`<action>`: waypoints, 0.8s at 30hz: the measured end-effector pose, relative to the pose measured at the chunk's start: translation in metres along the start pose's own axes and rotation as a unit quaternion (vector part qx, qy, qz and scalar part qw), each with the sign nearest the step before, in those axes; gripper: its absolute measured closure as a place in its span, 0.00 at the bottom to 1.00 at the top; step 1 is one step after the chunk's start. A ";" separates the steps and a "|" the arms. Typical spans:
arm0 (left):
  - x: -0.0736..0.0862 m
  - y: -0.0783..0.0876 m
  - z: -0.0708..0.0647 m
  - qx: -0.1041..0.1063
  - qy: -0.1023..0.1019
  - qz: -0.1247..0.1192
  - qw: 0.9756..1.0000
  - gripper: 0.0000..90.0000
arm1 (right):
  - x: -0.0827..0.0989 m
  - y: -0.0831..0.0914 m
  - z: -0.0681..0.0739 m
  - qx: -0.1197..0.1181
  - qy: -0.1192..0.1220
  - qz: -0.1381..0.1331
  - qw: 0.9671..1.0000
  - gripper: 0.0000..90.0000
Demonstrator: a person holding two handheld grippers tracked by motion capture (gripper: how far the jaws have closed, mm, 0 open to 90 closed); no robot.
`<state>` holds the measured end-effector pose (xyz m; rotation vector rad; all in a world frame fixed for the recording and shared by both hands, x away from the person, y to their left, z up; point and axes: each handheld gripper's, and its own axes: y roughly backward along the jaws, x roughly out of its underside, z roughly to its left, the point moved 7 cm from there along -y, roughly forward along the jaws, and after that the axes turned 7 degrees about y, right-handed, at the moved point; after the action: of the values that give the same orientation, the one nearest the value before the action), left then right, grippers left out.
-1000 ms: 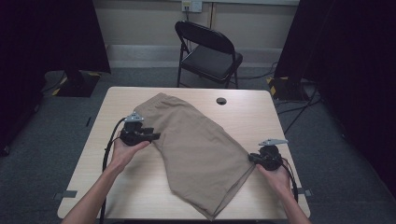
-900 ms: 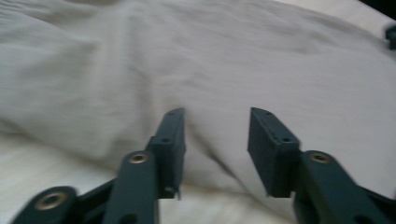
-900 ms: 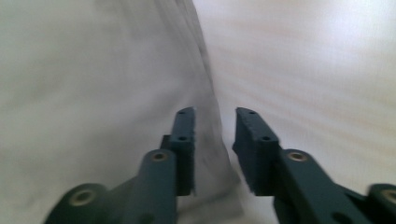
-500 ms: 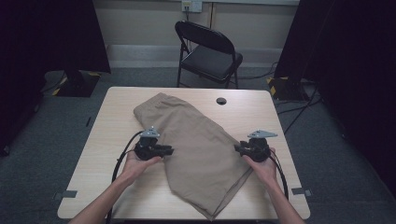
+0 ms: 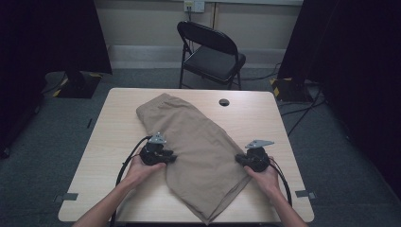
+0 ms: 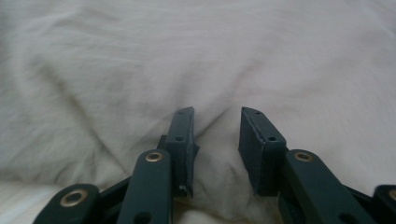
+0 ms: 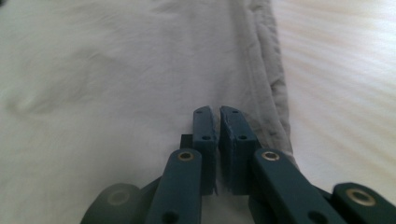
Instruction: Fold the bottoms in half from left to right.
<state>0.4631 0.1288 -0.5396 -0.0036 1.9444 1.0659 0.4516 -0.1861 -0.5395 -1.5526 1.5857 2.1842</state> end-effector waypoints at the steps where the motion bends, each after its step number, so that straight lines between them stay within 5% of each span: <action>1: 0.000 0.001 0.003 -0.003 0.006 -0.004 1.000 0.72 | 0.000 0.001 0.004 -0.008 0.002 0.001 1.000 0.94; 7: 0.002 0.010 0.030 -0.017 0.035 -0.032 0.999 0.66 | -0.001 0.000 0.044 -0.058 0.032 0.005 0.998 0.94; 13: 0.005 0.020 0.048 -0.029 0.077 -0.045 0.996 0.60 | -0.009 -0.004 0.084 -0.123 0.066 -0.005 0.990 0.84; 17: 0.005 0.030 0.045 -0.025 0.084 -0.044 0.995 0.59 | -0.029 0.000 0.067 -0.106 0.040 -0.056 0.992 0.79; 19: 0.007 0.039 0.038 -0.024 0.072 -0.033 0.997 0.62 | -0.038 0.000 0.052 -0.087 0.019 -0.070 0.994 0.76; 22: 0.012 0.051 0.027 -0.024 0.059 -0.029 0.998 0.70 | -0.046 -0.009 0.038 -0.065 0.012 -0.070 0.995 0.70; 24: 0.017 0.055 0.019 0.003 0.061 -0.025 0.998 0.79 | -0.053 -0.016 0.033 -0.054 0.011 -0.073 0.996 0.70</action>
<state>0.4453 0.1830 -0.5188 -0.1166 2.0461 1.0471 0.4639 -0.1287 -0.5132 -1.6692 1.3321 2.2134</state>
